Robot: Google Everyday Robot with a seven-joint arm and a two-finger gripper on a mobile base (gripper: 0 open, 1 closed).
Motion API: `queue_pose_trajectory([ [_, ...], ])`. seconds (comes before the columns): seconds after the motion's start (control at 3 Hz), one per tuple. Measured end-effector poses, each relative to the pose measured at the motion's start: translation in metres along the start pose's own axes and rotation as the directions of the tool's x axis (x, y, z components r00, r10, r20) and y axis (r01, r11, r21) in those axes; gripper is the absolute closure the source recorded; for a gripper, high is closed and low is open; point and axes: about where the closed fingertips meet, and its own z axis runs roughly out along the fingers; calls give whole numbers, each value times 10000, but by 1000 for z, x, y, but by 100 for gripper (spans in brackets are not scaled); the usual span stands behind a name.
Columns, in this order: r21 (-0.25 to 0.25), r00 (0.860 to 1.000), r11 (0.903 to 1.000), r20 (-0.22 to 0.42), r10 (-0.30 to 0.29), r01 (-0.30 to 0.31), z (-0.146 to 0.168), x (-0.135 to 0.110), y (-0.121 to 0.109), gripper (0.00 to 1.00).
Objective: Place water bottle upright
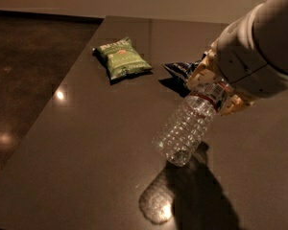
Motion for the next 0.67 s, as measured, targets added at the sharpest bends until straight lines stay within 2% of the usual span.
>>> queue_pose_trajectory([
  [0.33, 698, 9992, 9971, 266, 299, -317, 10, 22, 9, 100],
  [0.67, 1244, 9998, 9920, -51, -213, 218, 31, 47, 18, 100],
])
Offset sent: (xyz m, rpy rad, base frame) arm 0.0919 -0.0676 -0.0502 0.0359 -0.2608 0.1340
